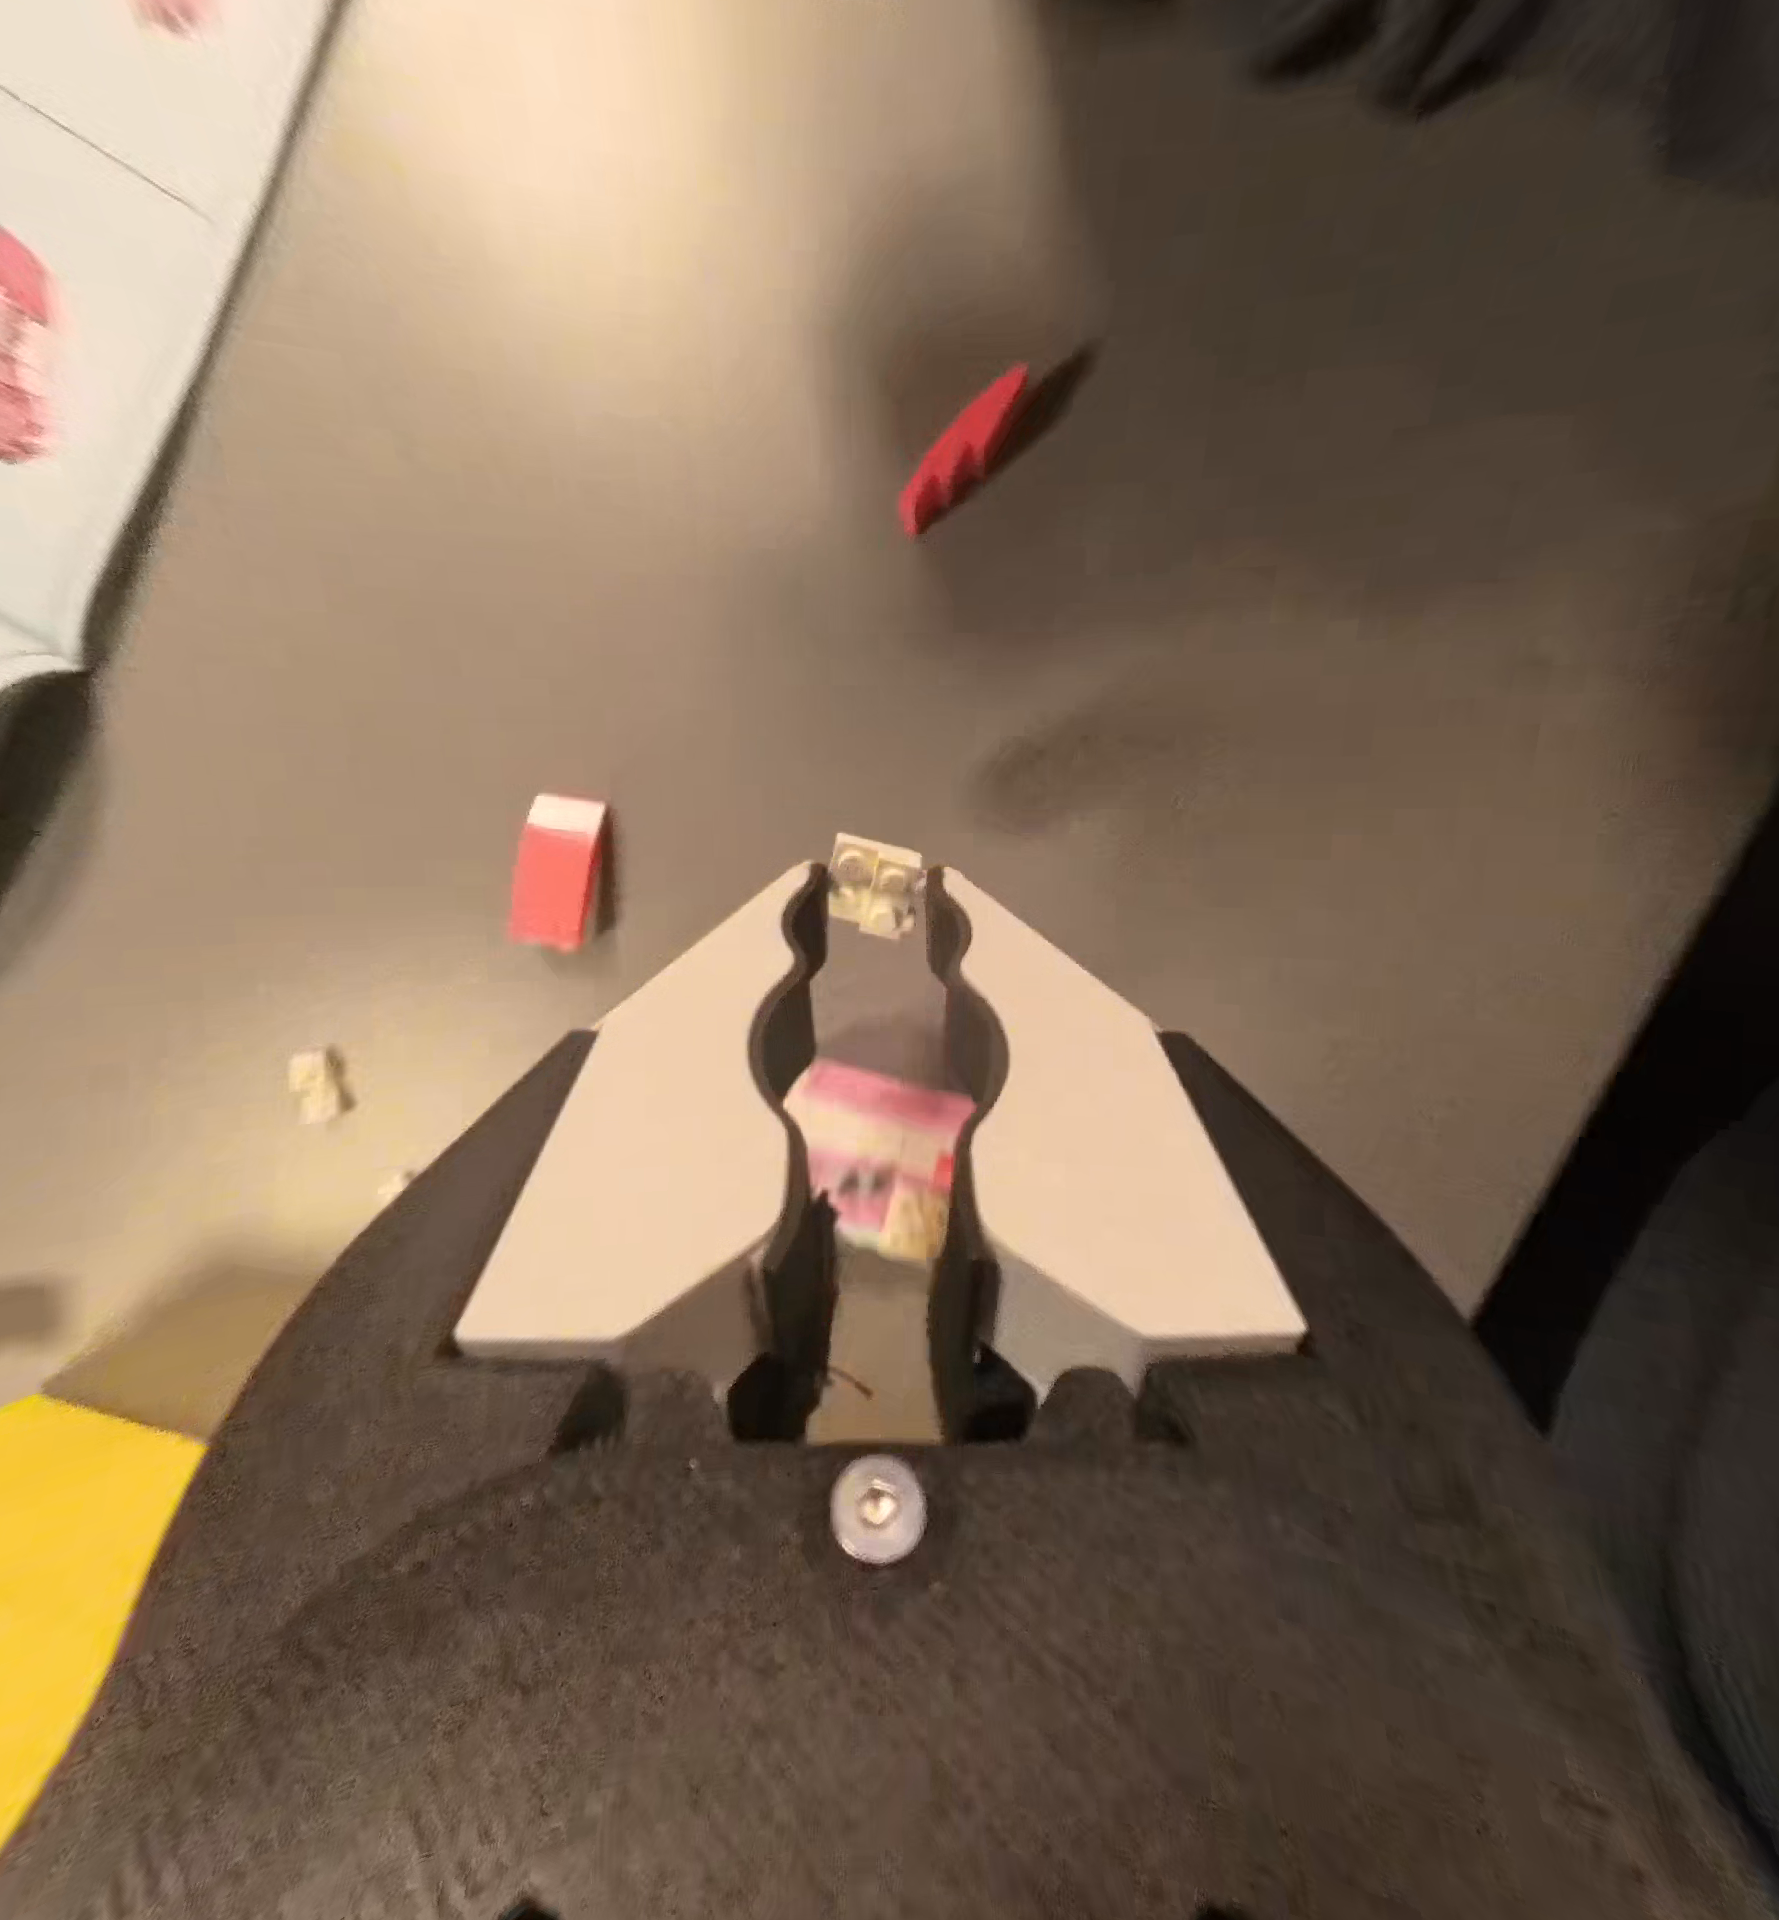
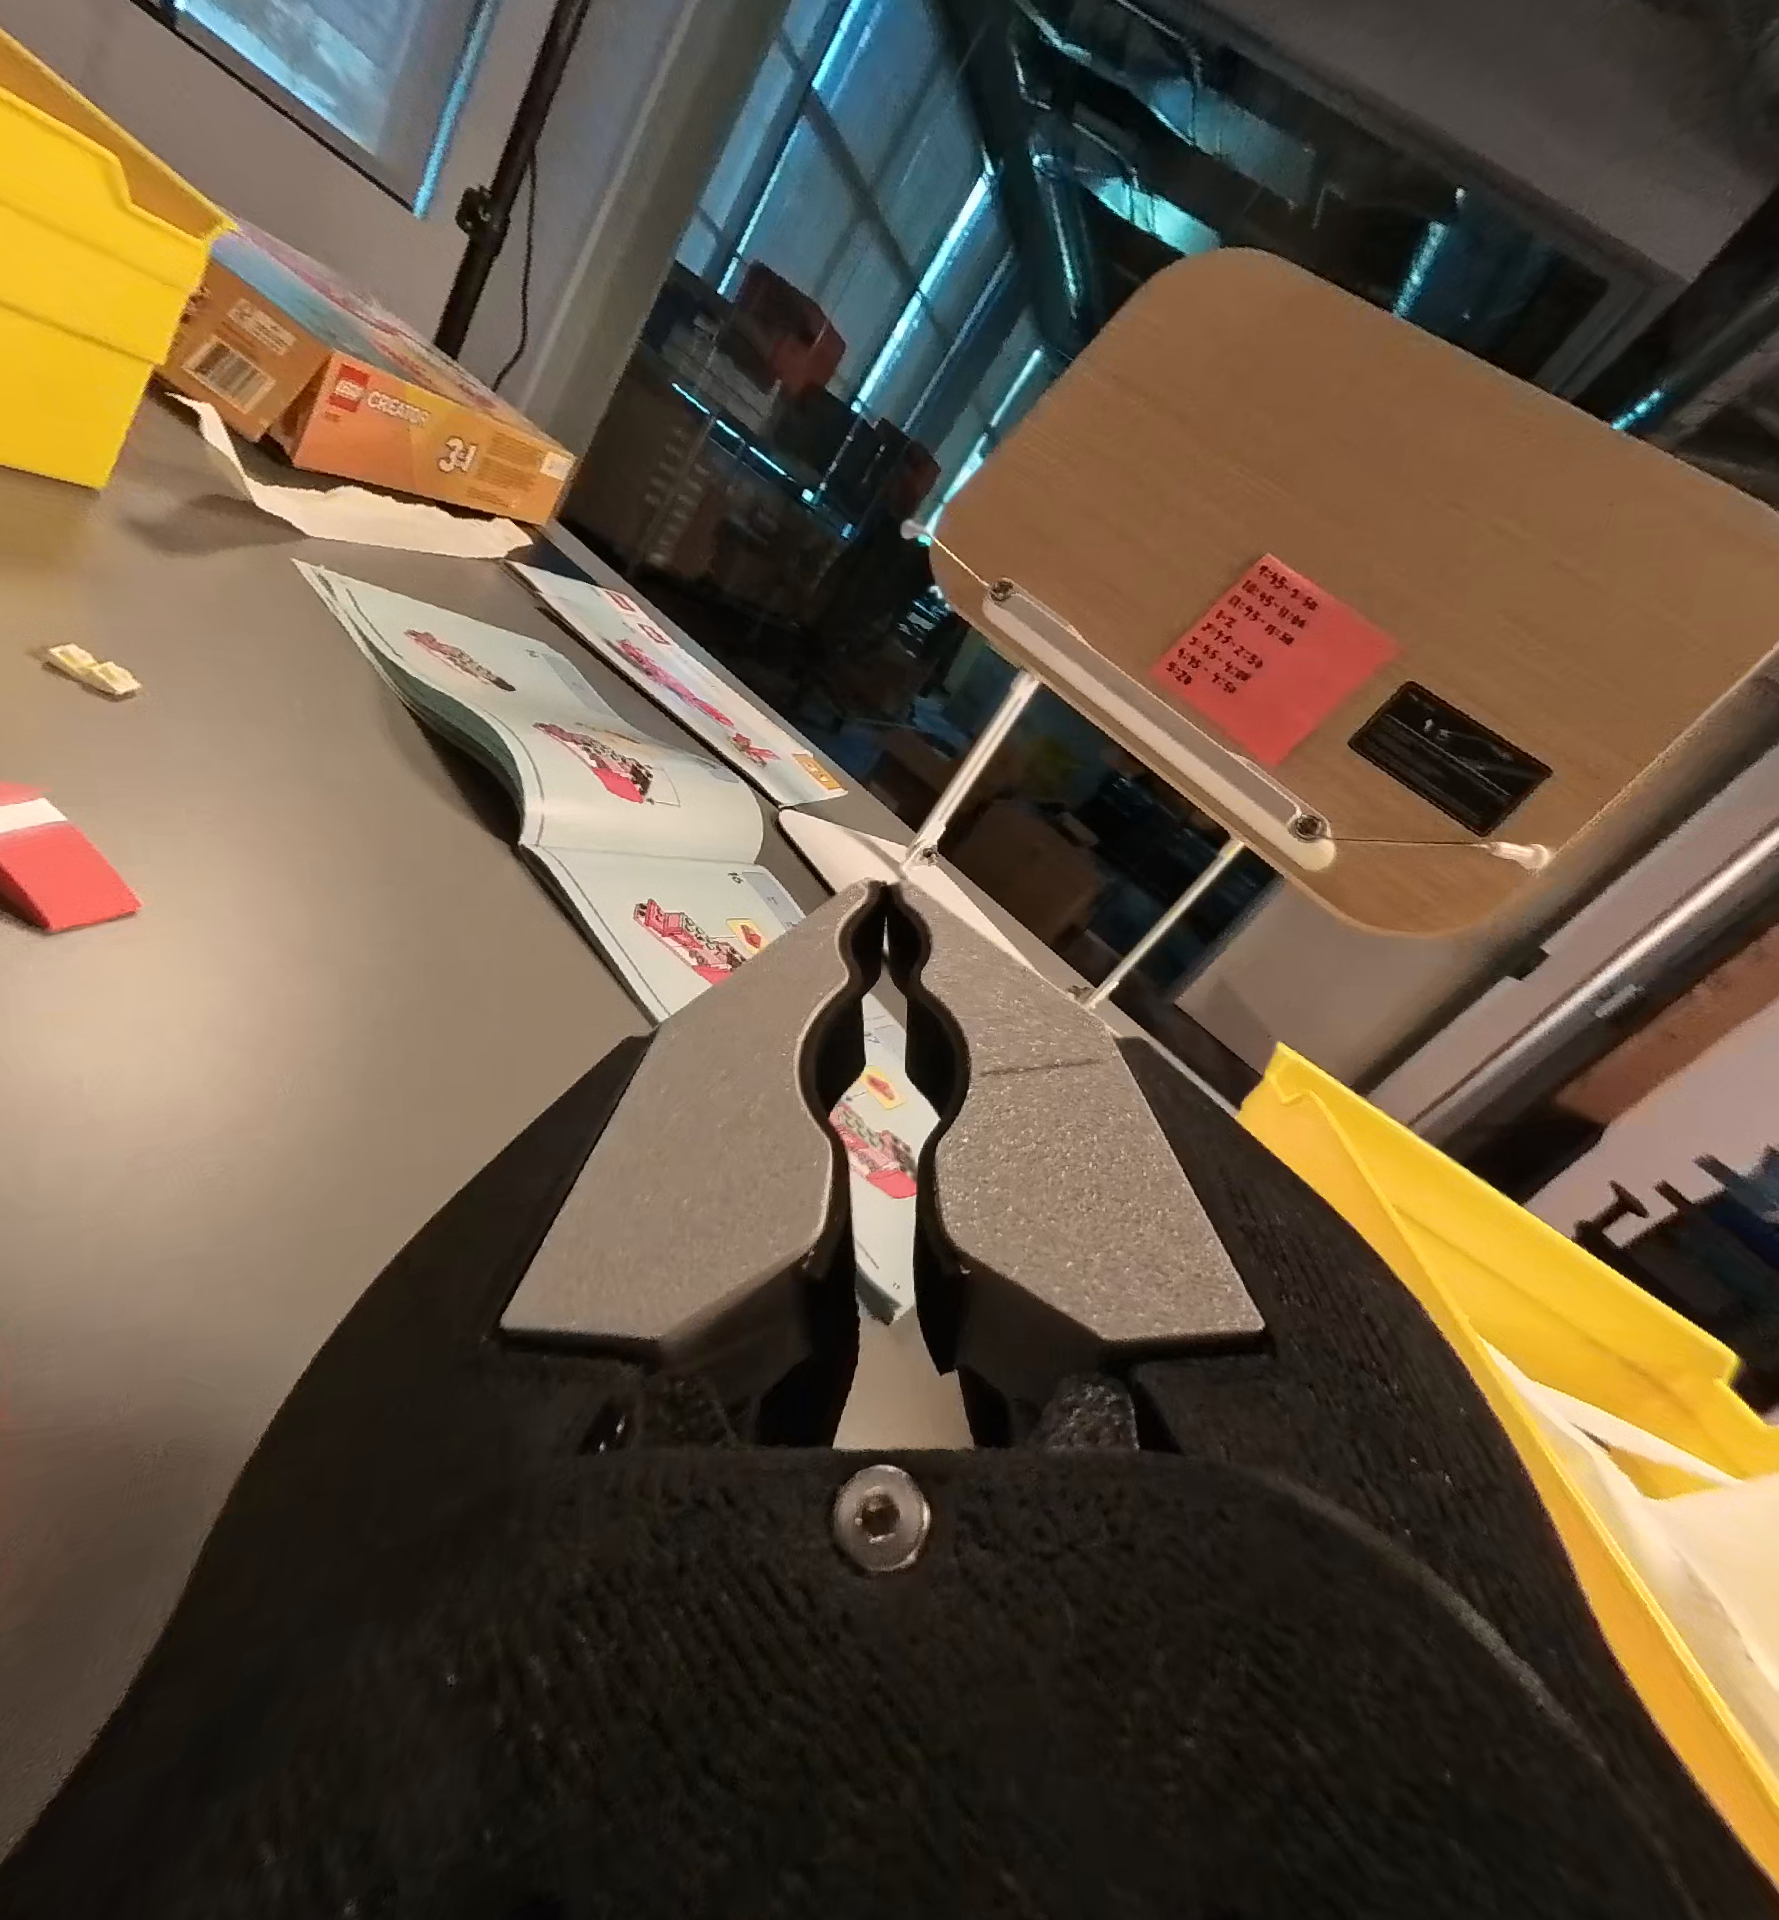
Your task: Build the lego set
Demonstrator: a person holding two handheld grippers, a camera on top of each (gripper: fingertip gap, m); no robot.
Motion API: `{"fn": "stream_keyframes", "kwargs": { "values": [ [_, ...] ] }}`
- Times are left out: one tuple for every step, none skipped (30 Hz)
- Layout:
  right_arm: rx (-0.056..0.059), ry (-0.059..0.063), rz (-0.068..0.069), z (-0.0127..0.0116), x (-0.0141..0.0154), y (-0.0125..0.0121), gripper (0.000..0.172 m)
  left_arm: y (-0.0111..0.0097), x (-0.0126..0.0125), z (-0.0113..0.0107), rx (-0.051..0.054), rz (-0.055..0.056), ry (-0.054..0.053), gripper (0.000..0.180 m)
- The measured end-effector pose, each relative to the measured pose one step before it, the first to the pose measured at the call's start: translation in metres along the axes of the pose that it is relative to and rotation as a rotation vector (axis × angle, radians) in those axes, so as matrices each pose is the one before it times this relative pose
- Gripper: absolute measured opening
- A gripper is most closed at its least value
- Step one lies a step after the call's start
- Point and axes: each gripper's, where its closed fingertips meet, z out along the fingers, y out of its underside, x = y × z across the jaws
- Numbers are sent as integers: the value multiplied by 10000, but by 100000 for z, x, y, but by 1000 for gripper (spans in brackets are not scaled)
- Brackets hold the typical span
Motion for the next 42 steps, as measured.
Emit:
{"fn": "stream_keyframes", "kwargs": {
  "values": [
    [58, -125, -18, -123, -22, 46, 0, -181, 80, 1381, -319, -210, 167, 18],
    [23, -108, -32, -102, -14, 120, 0, -229, 141, 1164, -251, -269, 253, 18],
    [-1, -82, 1, -89, 37, 137, 0, -282, 8, 914, -158, -265, 175, 18],
    [27, -55, 49, -92, 79, 74, 0, -703, -208, 351, 212, -234, 0, 17],
    [40, -37, 87, -70, 101, 35, 0, -638, -141, 2, 245, -221, 20, 17],
    [29, -28, 102, -49, 100, 38, 0, -126, -331, 93, -75, -170, -129, 17],
    [18, 1, 91, 8, 91, 30, 0, -36, -437, 174, -85, -45, -241, 18],
    [4, 3, 80, 24, 52, 17, 0, -230, -41, 140, 75, -21, -17, 18],
    [0, -7, 47, 20, -5, -9, 0, -237, 188, 126, 107, -85, 148, 20],
    [15, 11, -4, -14, 8, -31, 0, -350, 259, 64, 214, -76, 219, 27],
    [18, 30, -7, -22, 39, -34, 0, -278, 343, 35, 189, -76, 313, 37],
    [5, 40, 39, -40, 93, -6, 0, -150, 71, 11, 141, -134, 174, 47],
    [10, 60, 88, -32, 167, 15, 0, -43, -192, -80, 118, -133, 19, 60],
    [17, 74, 116, -51, 226, 2, 0, -66, -395, -209, 234, -27, -112, 66],
    [18, 85, 138, -54, 273, 27, 0, -159, -605, -370, 384, 16, -234, 69],
    [6, 89, 150, -42, 298, 47, 0, -282, -755, -527, 509, 23, -316, 72],
    [8, 97, 147, -39, 309, 26, 0, -467, -842, -649, 676, 59, -358, 75],
    [17, 91, 131, -52, 278, 21, 0, -591, -792, -677, 815, 111, -324, 78],
    [8, 70, 122, -32, 205, 18, 0, -591, -713, -680, 868, 108, -277, 78],
    [2, 36, 110, -18, 127, 18, 0, -579, -605, -660, 871, 62, -230, 77],
    [5, 7, 83, 20, 54, 14, 0, -441, -326, -648, 806, 27, -84, 73],
    [-18, -11, 61, 58, -12, 47, 0, -311, -124, -604, 685, -28, 21, 72],
    [-37, -39, 43, 72, -77, 60, 0, -212, -122, -554, 535, -76, 13, 73],
    [-34, -64, -2, 58, -156, 50, 0, -126, -261, -501, 400, -58, -74, 74],
    [-32, -35, -61, 35, -117, 55, 0, -91, -391, -446, 303, -19, -167, 74],
    [-25, -5, -84, 13, -71, 22, 0, -90, -514, -365, 241, -46, -235, 74],
    [-18, -10, -49, 25, -55, 26, 0, -184, -565, -306, 278, -43, -274, 74],
    [-40, -52, 27, 23, -95, 49, 0, -273, -531, -254, 285, -11, -242, 73],
    [-68, -122, 126, 22, -170, 80, 0, -423, -413, -276, 326, 60, -192, 71],
    [-58, -125, 168, -2, -133, 61, 0, -541, -323, -289, 380, 96, -162, 69],
    [-10, -73, 134, -32, -35, -13, 0, -392, -282, -239, 290, 92, -141, 66],
    [13, -57, 108, -55, -16, -49, 0, -212, -329, -177, 174, 76, -174, 66],
    [6, -119, 104, -50, -94, -60, 0, -109, -255, -120, 102, 76, -127, 64],
    [-29, -265, 75, -24, -334, -32, 0, -34, -98, -51, 30, 46, -29, 64],
    [-111, -591, 76, 24, -842, 45, 0, 57, 38, 16, -45, 2, 46, 63],
    [-227, -1137, 142, 40, -1672, 110, 0, -10, 80, 8, -26, 19, 23, 63],
    [-289, -1601, 181, 30, -2431, 103, 0, -116, 121, -32, 16, 73, -5, 63],
    [-305, -1613, 191, 43, -2591, 23, 3, -165, 181, -53, 27, 131, -2, 63],
    [-317, -1063, 77, 112, -1903, -35, 8, -174, 182, -48, 25, 179, -34, 62],
    [-136, -488, -203, 113, -1153, -231, 11, -125, 157, -39, 6, 241, -73, 62],
    [64, -230, -354, 12, -796, -351, 11, -17, 67, 7, -33, 324, -132, 60],
    [55, -210, -270, 8, -650, -205, 8, 155, -118, 45, -104, 381, -235, 59]
  ]
}}
